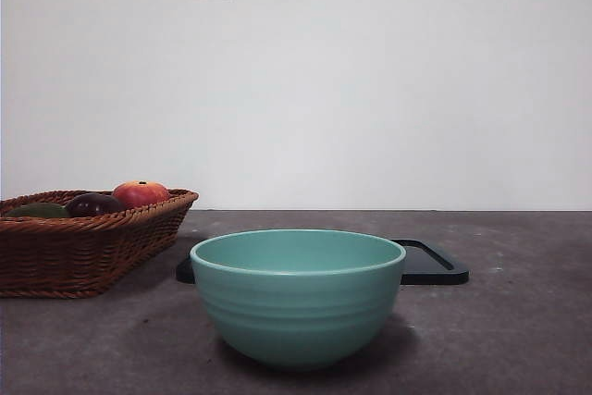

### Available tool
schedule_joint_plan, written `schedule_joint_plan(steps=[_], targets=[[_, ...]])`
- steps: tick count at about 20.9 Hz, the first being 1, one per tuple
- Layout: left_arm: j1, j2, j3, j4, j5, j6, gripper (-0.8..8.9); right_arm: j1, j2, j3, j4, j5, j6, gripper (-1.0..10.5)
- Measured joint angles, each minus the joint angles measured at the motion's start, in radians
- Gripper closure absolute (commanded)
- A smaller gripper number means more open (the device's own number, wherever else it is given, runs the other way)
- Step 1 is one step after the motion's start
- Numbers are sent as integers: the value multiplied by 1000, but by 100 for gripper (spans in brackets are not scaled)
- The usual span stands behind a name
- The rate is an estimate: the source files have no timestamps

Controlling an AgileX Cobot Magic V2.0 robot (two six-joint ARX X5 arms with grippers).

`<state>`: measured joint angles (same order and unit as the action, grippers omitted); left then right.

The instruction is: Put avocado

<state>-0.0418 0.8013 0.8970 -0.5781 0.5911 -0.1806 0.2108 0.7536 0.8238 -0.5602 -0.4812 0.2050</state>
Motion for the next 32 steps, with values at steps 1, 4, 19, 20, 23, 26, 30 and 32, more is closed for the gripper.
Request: schedule_joint_plan(steps=[1, 4, 19, 20, 23, 26, 30, 32], targets=[[-2, 16, 0, -27, 20, 0, 795, 0, -1, 0, 0, -10, 0, 936], [-5, 32, 0, -96, 31, 3, 788, 0, -9, 0, -2, -15, 0, 937], [-5, 31, 0, -148, 34, 6, 282, 0, -9, 0, -3, -15, 1, 371], [-5, 31, 0, -148, 34, 6, 283, 0, -9, 0, -3, -15, 1, 371], [-5, 31, 0, -148, 33, 6, 284, 0, -9, 0, -3, -15, 1, 371], [-5, 37, 0, -166, 13, 6, 284, 0, -9, 0, -3, -15, 1, 371], [-5, 131, 21, -224, -117, 23, 284, 0, -9, 0, -3, -16, 1, 371], [-5, 192, 34, -242, -169, 37, 284, 0, -9, 0, -3, -20, 2, 371]])
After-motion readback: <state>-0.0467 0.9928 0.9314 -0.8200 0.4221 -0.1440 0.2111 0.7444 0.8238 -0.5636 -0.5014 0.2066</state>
